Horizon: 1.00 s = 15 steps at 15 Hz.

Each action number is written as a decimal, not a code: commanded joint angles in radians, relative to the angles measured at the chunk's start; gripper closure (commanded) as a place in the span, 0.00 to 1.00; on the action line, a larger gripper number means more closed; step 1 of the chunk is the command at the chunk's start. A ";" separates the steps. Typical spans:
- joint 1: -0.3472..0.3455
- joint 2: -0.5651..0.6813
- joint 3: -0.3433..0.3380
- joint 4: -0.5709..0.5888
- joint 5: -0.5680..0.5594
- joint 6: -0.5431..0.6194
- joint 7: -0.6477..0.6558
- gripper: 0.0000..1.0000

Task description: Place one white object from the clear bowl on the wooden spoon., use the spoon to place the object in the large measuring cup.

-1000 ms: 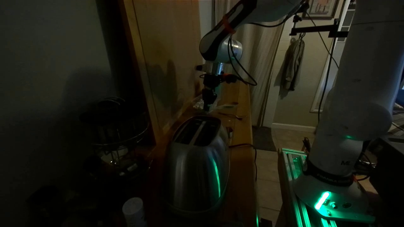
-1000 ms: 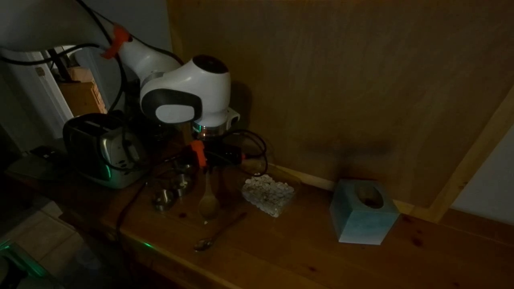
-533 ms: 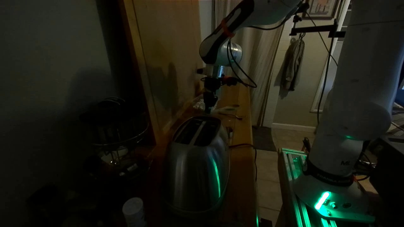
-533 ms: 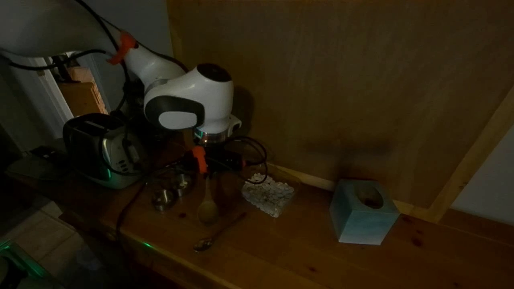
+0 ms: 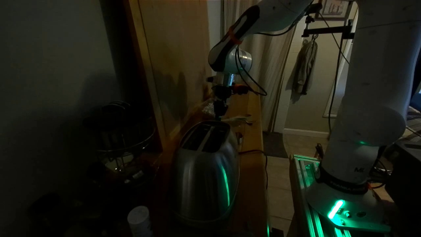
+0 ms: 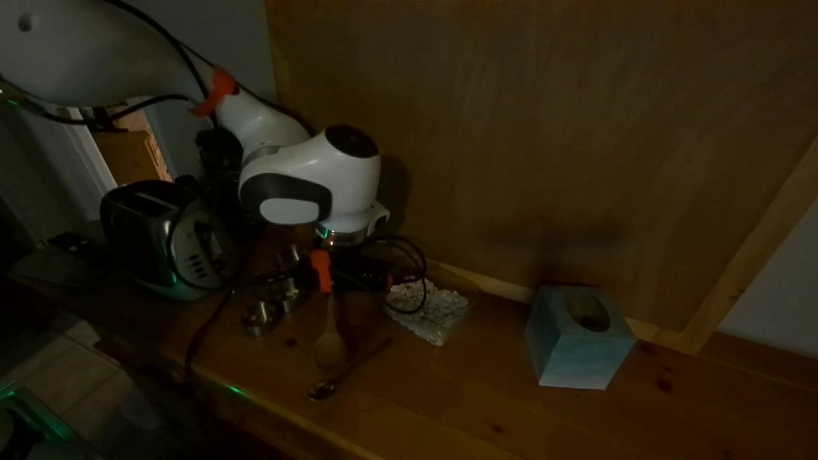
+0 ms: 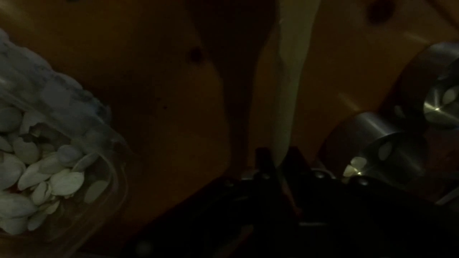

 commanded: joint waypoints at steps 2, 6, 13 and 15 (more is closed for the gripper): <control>-0.022 0.030 0.021 0.005 0.057 0.025 -0.045 0.96; -0.032 0.050 0.034 0.003 0.099 0.073 -0.070 0.96; -0.044 0.087 0.046 0.010 0.101 0.115 -0.067 0.96; -0.045 0.094 0.048 0.013 0.095 0.117 -0.061 0.94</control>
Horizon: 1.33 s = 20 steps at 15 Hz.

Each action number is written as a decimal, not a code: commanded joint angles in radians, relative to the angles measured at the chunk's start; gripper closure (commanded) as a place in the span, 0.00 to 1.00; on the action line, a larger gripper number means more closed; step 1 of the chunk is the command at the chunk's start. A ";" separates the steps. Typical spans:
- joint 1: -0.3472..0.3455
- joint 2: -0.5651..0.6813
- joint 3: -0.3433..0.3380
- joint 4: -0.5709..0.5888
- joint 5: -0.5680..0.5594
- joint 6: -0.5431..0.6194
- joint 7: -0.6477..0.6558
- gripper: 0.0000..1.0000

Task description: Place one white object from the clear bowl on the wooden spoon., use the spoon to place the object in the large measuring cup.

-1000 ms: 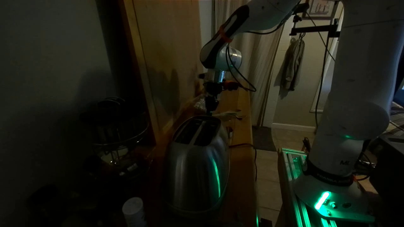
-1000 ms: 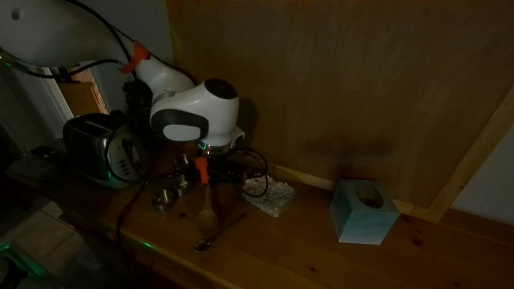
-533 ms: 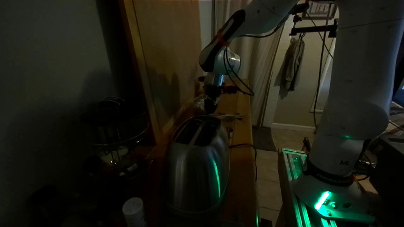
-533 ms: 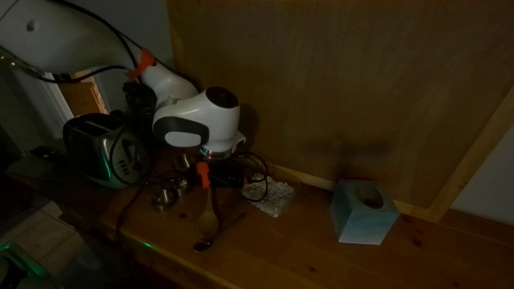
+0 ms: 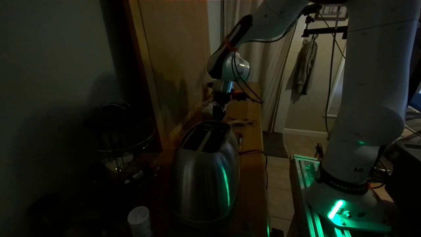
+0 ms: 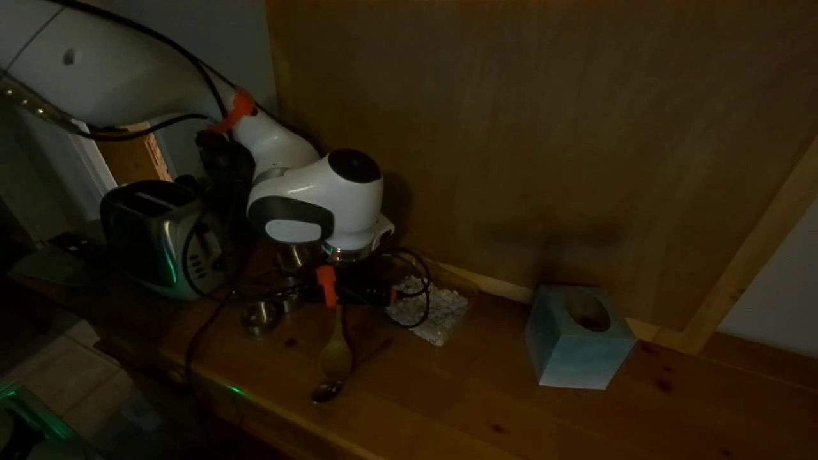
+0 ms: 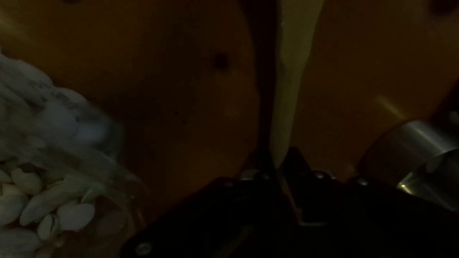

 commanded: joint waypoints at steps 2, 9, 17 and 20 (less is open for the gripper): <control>-0.022 0.024 0.021 0.017 -0.001 0.011 -0.004 0.60; -0.003 -0.032 0.027 -0.014 -0.055 0.014 0.013 0.12; 0.039 -0.167 0.029 -0.042 -0.195 0.013 0.078 0.00; 0.054 -0.243 0.027 -0.051 -0.226 0.002 0.095 0.00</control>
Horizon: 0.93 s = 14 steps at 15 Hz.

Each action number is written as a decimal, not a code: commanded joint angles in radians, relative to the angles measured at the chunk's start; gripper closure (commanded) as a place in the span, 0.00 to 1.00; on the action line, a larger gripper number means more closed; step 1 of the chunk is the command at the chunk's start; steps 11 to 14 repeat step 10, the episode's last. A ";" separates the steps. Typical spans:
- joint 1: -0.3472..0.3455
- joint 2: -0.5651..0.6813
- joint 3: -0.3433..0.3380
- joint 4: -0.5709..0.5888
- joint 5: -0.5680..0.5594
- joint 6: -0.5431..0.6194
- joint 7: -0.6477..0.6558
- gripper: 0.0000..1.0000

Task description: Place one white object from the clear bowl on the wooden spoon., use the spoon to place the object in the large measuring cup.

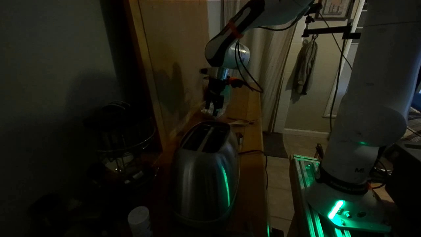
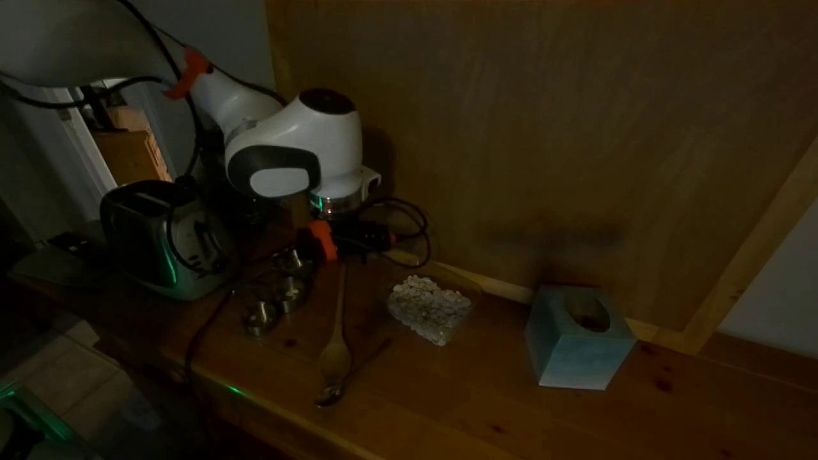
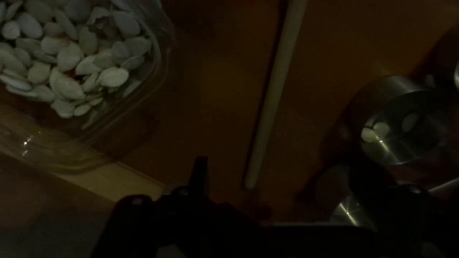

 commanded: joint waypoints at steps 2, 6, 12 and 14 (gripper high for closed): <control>0.024 -0.154 -0.007 -0.050 -0.060 -0.015 0.056 0.00; 0.041 -0.155 -0.025 -0.016 -0.053 -0.007 0.057 0.00; 0.048 -0.213 -0.033 -0.042 -0.069 -0.007 0.072 0.00; 0.048 -0.213 -0.033 -0.042 -0.069 -0.007 0.072 0.00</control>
